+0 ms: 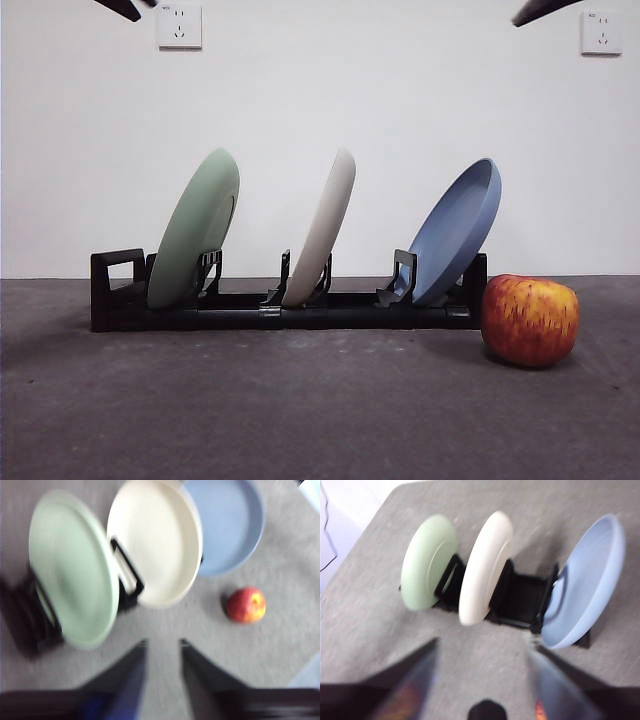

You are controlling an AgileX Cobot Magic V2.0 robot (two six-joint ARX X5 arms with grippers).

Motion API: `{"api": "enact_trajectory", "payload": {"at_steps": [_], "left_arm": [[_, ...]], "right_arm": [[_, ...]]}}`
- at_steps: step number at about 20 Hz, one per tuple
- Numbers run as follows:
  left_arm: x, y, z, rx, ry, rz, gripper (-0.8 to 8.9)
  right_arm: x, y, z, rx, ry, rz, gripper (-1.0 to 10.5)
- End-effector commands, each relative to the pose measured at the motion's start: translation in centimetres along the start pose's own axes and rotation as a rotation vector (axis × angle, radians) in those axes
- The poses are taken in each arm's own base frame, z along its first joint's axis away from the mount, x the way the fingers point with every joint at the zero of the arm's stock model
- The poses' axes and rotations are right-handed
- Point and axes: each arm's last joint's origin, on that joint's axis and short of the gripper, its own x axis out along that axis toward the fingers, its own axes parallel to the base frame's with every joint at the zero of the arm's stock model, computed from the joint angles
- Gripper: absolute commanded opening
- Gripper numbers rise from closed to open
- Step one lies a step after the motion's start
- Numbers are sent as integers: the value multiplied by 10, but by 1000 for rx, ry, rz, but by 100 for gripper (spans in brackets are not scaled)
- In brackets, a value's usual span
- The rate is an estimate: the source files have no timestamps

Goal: Take the green plate from the plate rack,put the plate on the table,take the apple from the table,put the apple in the plate

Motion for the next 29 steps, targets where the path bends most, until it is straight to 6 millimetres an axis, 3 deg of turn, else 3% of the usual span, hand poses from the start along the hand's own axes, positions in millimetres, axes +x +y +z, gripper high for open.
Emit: {"api": "enact_trajectory", "payload": {"at_steps": [1,8,12,16,23,28,29], "left_arm": [[2,-1,6,-4,-56,-5,445],[19,8,34,-19,-110,95,445],[46,15,61,-28,-60,104,445],[82,26,76,-47,33,161,444],[140,45,62,-90,207,169,444],[155,48,59,-93,229,168,433],[155,48,60,-92,224,167,389]], "right_arm": [[0,1,2,-12,-9,-3,655],[-1,1,3,-10,-14,-4,654],[-1,1,3,-8,-13,-4,654],[-1,1,3,-5,-7,-9,653],[-1,1,3,-5,-9,-23,653],[-1,0,2,-2,-2,-25,653],[-1,0,2,-1,0,-25,653]]}}
